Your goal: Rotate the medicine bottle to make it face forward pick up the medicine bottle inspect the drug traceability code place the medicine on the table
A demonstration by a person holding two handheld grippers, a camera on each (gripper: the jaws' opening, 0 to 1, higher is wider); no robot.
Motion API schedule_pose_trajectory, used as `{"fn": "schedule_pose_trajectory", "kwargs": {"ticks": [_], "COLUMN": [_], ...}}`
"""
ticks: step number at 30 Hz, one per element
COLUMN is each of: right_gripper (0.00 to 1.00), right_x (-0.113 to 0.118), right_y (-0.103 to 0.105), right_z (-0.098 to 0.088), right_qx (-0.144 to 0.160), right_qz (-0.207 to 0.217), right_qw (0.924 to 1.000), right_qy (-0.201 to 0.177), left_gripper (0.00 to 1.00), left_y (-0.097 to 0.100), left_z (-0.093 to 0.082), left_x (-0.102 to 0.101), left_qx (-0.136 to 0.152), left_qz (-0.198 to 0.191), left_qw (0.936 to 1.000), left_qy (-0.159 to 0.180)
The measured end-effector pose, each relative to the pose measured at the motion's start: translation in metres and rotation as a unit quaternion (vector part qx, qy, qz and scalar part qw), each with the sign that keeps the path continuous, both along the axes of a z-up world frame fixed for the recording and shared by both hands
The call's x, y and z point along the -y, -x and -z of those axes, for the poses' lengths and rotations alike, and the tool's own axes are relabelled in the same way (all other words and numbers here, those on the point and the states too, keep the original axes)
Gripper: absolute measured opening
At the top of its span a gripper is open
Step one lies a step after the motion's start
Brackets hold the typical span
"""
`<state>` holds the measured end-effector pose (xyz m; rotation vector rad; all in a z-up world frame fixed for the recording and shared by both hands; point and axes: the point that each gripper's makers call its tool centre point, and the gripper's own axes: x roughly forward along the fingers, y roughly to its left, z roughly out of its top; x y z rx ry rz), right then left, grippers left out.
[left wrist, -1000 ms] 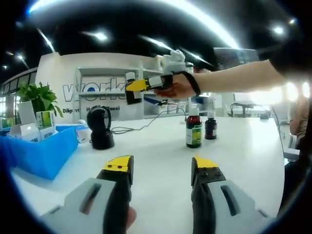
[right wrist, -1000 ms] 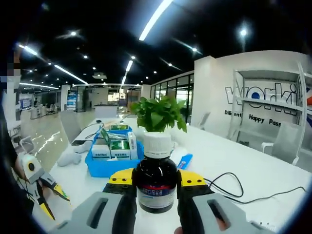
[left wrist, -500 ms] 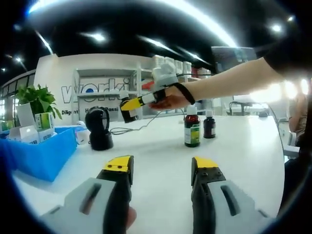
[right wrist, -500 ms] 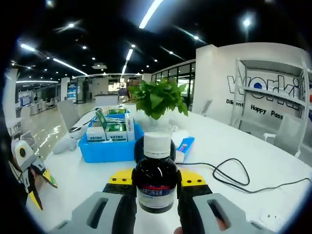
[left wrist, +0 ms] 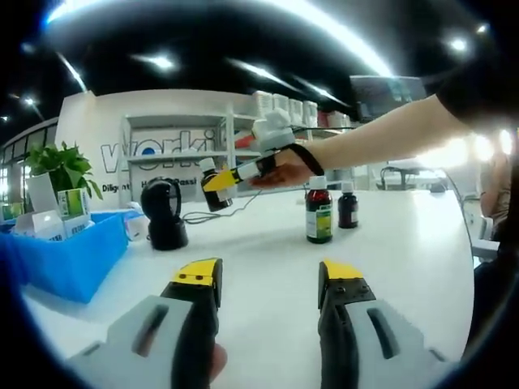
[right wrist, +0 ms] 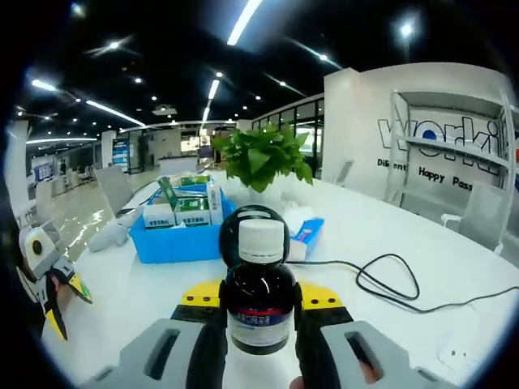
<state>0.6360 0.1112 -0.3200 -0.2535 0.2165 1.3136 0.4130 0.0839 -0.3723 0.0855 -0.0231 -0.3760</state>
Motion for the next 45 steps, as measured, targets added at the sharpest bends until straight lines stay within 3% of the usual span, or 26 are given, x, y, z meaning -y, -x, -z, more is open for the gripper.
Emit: {"fn": "schedule_pose_trajectory", "kwargs": {"ticks": [10,17,25,27,36,45], "right_gripper": [0.27,0.27,0.27,0.27,0.27,0.28], "right_x": [-0.002,-0.006,-0.003,0.000,0.013,0.016], "right_y": [-0.001,0.011,0.006,0.004,0.003,0.014], "right_z": [0.009,0.005,0.001,-0.005,-0.045,-0.080], "right_qx": [-0.009,-0.017,-0.018,-0.026,-0.012,-0.002], "right_qz": [-0.034,-0.068,-0.064,-0.053,-0.027,0.011], "right_qw": [0.9994,0.9972,0.9973,0.9975,0.9978,0.9966], "right_qy": [-0.006,-0.024,-0.030,-0.040,-0.059,-0.082], "left_gripper": [0.38,0.38,0.38,0.38,0.38,0.38], "left_y": [0.001,0.001,0.000,0.000,0.000,-0.001], "left_z": [0.000,0.001,0.002,0.002,0.003,0.003], "left_x": [0.002,0.003,0.004,0.004,0.004,0.003], "left_qx": [-0.001,-0.002,-0.004,-0.004,-0.004,-0.004], "left_qz": [0.002,0.001,0.001,0.000,0.002,0.001], "left_qw": [1.0000,1.0000,0.9999,0.9999,0.9999,0.9999], "left_qy": [-0.003,-0.006,-0.009,-0.009,-0.011,-0.013]}}
